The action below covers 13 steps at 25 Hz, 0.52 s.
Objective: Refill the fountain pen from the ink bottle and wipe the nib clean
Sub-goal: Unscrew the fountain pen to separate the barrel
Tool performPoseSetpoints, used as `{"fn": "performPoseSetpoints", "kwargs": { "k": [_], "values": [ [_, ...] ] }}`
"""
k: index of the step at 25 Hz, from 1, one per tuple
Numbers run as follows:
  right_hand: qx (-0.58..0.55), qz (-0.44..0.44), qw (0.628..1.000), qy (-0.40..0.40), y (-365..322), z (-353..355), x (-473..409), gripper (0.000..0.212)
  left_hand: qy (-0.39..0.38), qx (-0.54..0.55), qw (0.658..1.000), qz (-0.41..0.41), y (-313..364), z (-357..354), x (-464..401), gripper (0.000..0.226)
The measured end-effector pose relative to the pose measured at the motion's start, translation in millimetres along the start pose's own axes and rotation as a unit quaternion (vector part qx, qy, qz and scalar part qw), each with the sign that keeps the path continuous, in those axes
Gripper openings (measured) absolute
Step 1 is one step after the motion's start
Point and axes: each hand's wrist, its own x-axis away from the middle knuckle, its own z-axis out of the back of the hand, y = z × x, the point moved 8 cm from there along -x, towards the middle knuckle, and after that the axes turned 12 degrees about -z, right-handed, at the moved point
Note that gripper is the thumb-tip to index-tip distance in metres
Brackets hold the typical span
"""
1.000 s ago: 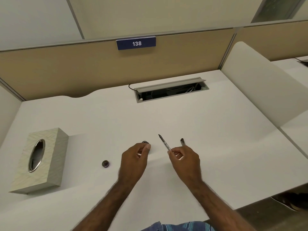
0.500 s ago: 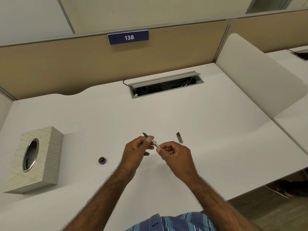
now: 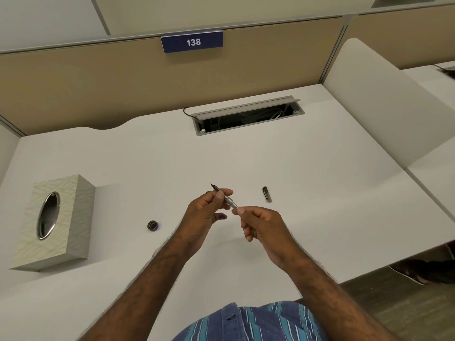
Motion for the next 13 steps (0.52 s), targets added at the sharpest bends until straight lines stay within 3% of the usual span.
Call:
{"fn": "performPoseSetpoints", "kwargs": {
  "k": [8, 13],
  "values": [
    [0.092, 0.070, 0.989, 0.090, -1.2, 9.6, 5.5, 0.006, 0.011, 0.022, 1.000, 0.015, -5.2, -4.5, 0.9, 0.026],
    [0.153, 0.144, 0.970, 0.124, -8.3, 13.1, 10.9, 0.011, 0.026, 0.040, 0.999, 0.019, -8.7, -5.0, 0.3, 0.024]
  ]
}}
